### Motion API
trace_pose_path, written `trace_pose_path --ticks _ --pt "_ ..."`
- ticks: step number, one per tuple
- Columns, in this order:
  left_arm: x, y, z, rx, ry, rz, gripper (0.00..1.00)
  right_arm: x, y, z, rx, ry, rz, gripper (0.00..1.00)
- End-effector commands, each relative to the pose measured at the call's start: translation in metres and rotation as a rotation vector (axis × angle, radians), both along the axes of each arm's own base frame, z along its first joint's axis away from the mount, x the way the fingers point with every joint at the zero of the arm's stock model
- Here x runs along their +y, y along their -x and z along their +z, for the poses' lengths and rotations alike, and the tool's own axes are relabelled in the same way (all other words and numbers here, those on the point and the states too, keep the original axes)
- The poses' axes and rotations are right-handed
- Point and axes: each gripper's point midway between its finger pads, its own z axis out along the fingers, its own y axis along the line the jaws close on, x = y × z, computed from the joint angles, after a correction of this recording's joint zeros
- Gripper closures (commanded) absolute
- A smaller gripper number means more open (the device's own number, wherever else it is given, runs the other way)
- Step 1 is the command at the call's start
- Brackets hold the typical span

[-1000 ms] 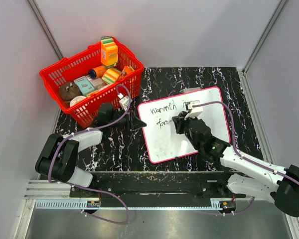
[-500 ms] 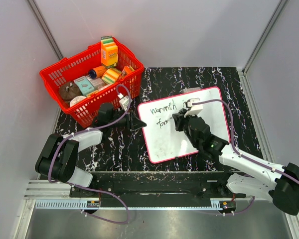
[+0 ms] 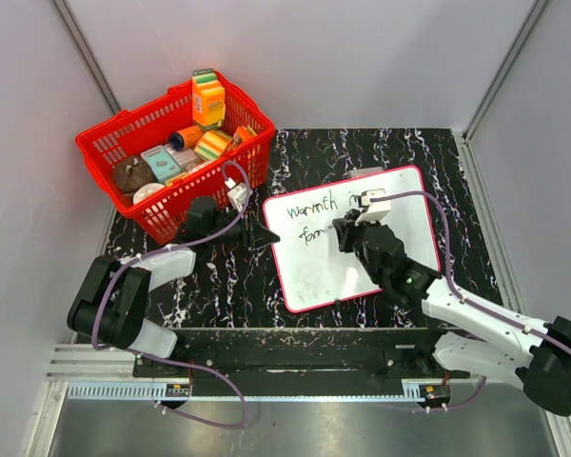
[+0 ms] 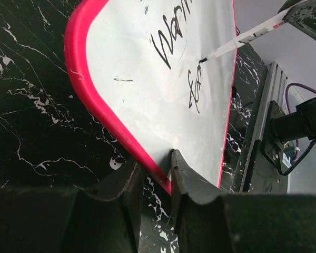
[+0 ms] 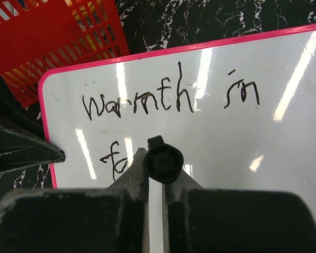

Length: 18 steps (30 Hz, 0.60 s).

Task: Write a sentence on the whiteboard
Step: Write with the whiteboard marker on the whiteboard.

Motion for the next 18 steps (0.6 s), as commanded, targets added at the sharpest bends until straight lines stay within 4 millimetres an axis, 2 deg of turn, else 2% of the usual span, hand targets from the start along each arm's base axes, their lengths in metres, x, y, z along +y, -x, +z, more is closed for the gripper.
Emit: trace_pose_path --ticks 1,8,10,13,18 --pt "-0.001 -0.007 -0.003 -0.107 -0.064 -0.005 1.0 -0.014 0.001 -0.005 0.01 0.015 -0.041 1.0" --pt "-0.001 -0.007 -0.003 -0.108 -0.065 -0.004 1.0 -0.008 0.007 -0.021 0.057 0.023 0.0 1.0" --pt "-0.001 -0.007 -0.002 -0.108 -0.064 -0.003 1.0 -0.009 0.008 -0.02 0.054 0.019 0.0 1.0" --pt "-0.001 -0.007 -0.003 -0.106 -0.065 -0.003 1.0 -0.011 0.009 -0.013 0.038 0.01 -0.003 1.0" --pt "-0.001 -0.007 -0.003 -0.109 -0.065 -0.002 1.0 -0.011 0.01 0.017 -0.019 -0.04 0.009 1.0"
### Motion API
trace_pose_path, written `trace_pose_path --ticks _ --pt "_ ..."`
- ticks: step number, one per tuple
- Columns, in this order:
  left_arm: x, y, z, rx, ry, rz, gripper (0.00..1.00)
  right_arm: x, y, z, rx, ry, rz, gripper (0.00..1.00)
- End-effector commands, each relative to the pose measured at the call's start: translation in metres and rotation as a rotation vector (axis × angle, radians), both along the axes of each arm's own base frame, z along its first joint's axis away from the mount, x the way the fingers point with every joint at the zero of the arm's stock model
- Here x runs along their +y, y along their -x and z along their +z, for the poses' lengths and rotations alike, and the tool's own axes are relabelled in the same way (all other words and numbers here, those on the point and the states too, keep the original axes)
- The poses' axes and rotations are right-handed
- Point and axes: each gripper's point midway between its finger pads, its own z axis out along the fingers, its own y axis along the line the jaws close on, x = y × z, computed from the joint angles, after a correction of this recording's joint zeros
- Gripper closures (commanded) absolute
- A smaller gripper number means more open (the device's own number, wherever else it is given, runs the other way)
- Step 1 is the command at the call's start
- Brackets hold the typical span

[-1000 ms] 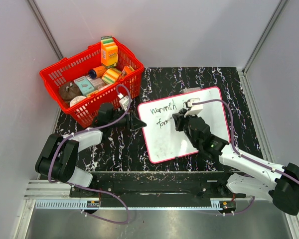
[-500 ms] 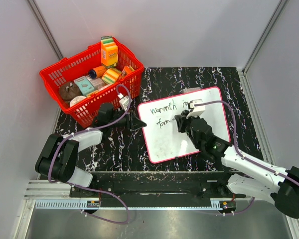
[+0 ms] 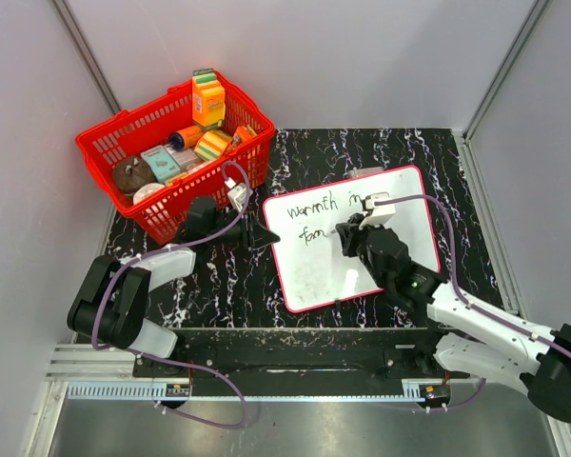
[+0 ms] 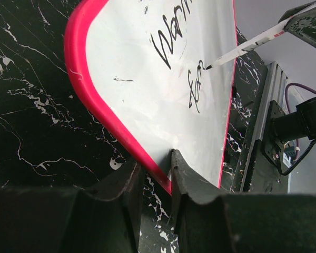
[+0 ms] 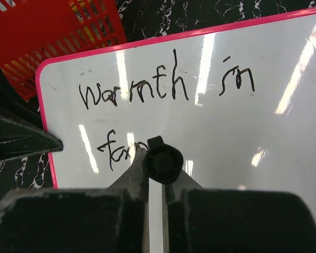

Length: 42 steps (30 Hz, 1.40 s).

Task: Write a sentence on the whiteboard
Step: Write with the whiteboard marker on the whiteboard.

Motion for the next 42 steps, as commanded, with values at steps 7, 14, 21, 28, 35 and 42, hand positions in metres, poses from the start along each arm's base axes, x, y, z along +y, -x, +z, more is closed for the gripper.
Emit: trace_pose_path --ticks 7,14,21,28,35,42 --pt "-0.001 -0.007 -0.002 -0.109 -0.064 -0.002 1.0 -0.005 -0.004 0.05 -0.098 -0.065 -0.011 1.0" --pt "-0.001 -0.007 -0.002 -0.107 -0.064 -0.003 1.0 -0.003 -0.017 0.052 -0.098 -0.055 -0.024 1.0" --pt "-0.001 -0.007 -0.003 -0.107 -0.066 -0.001 1.0 -0.001 -0.024 0.042 -0.079 -0.041 -0.022 1.0" --pt "-0.001 -0.007 -0.003 -0.107 -0.066 -0.002 1.0 -0.001 -0.022 0.037 -0.073 -0.048 -0.018 1.0" --pt "-0.001 -0.007 -0.002 -0.109 -0.066 -0.001 1.0 -0.003 -0.021 0.022 -0.045 -0.031 -0.021 1.0" --pt "-0.001 -0.007 -0.003 -0.106 -0.067 -0.001 1.0 -0.005 -0.017 0.008 -0.015 -0.017 -0.017 1.0"
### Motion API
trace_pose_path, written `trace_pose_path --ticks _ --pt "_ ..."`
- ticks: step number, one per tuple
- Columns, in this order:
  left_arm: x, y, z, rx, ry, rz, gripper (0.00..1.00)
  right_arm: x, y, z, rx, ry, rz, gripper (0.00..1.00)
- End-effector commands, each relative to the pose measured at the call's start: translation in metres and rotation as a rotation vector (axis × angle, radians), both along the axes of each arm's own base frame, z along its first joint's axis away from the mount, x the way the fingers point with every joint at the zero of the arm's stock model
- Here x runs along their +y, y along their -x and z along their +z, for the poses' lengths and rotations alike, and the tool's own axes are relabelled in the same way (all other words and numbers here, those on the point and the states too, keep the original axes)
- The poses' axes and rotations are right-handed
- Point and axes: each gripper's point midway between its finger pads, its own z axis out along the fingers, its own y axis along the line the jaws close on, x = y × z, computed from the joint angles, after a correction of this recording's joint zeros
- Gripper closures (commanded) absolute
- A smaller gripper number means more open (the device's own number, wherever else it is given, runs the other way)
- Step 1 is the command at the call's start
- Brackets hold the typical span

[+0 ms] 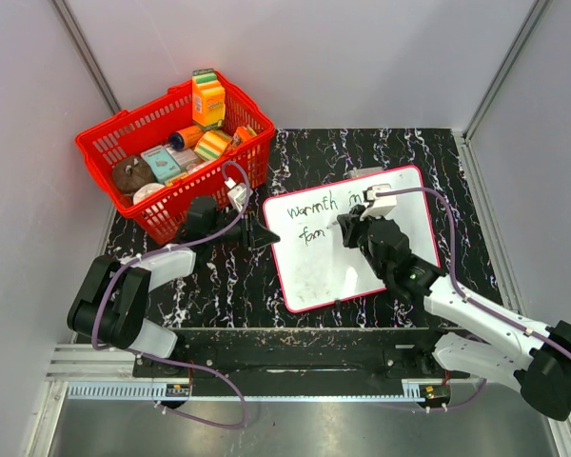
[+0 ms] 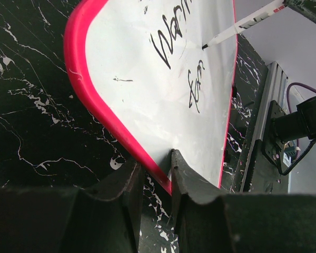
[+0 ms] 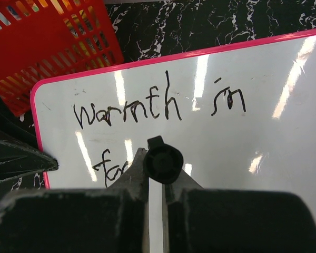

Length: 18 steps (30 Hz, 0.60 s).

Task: Write a sentence on the whiteboard
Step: Write with the whiteboard marker on the whiteboard.

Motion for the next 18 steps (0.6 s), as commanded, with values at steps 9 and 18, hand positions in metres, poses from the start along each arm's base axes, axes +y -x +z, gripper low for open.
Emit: trace_pose_path --ticks 9,18 --pt "-0.001 -0.007 -0.002 -0.108 -0.065 -0.003 1.0 -0.003 0.009 -0.012 0.031 -0.019 0.02 1.0" --pt "-0.001 -0.007 -0.002 -0.108 -0.065 -0.002 1.0 -0.004 0.019 -0.021 0.058 -0.041 0.045 1.0"
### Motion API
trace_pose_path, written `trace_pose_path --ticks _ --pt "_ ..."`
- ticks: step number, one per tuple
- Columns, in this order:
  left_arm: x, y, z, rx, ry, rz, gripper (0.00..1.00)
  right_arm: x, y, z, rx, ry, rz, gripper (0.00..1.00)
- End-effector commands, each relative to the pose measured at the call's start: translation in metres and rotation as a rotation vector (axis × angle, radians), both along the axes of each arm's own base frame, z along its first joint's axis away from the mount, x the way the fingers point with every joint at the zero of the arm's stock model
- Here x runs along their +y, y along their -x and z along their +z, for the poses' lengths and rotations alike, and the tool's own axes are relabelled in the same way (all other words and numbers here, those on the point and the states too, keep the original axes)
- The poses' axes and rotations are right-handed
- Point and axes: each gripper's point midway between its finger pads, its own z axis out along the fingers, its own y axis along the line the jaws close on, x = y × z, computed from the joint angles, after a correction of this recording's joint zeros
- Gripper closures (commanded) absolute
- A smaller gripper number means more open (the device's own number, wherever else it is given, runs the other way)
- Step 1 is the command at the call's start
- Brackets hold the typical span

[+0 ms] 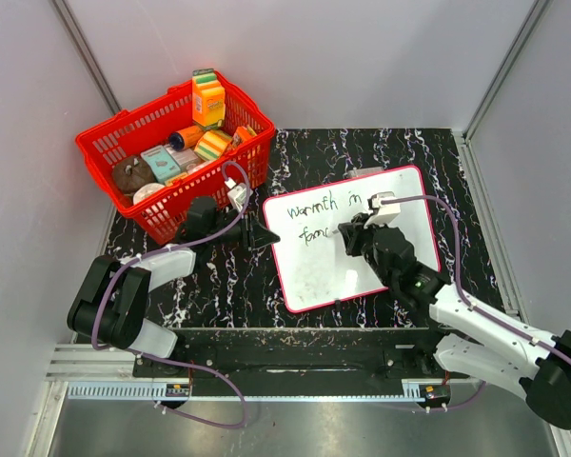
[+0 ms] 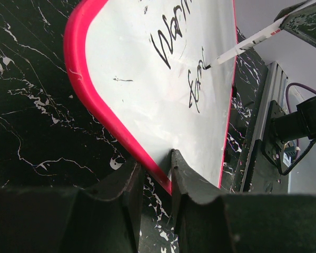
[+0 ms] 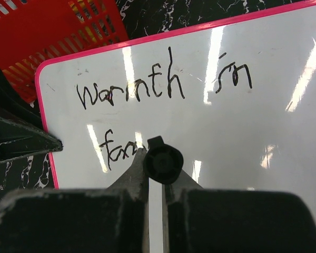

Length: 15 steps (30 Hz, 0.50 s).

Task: Write a sentence on the whiteboard
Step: Write with the whiteboard marker on the whiteboard.

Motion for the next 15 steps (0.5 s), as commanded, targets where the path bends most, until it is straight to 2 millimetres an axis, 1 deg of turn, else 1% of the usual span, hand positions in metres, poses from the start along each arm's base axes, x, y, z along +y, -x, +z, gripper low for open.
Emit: trace_pose_path --ticks 1,4,9,12,15 --pt "-0.001 -0.007 -0.002 -0.109 -0.065 -0.002 1.0 -0.002 0.004 -0.008 0.028 -0.004 0.007 1.0" --pt "-0.001 -0.007 -0.002 -0.109 -0.065 -0.002 1.0 -0.002 0.003 0.002 0.007 -0.022 0.002 1.0" --pt "-0.001 -0.007 -0.003 -0.107 -0.065 -0.003 1.0 -0.001 0.0 0.032 -0.051 -0.072 0.0 1.0" --pt "-0.001 -0.007 -0.003 -0.106 -0.065 -0.003 1.0 0.0 -0.005 0.045 -0.081 -0.081 -0.011 1.0" --pt "-0.001 -0.007 -0.003 -0.107 -0.065 -0.003 1.0 0.001 -0.011 0.051 -0.095 -0.072 -0.025 1.0"
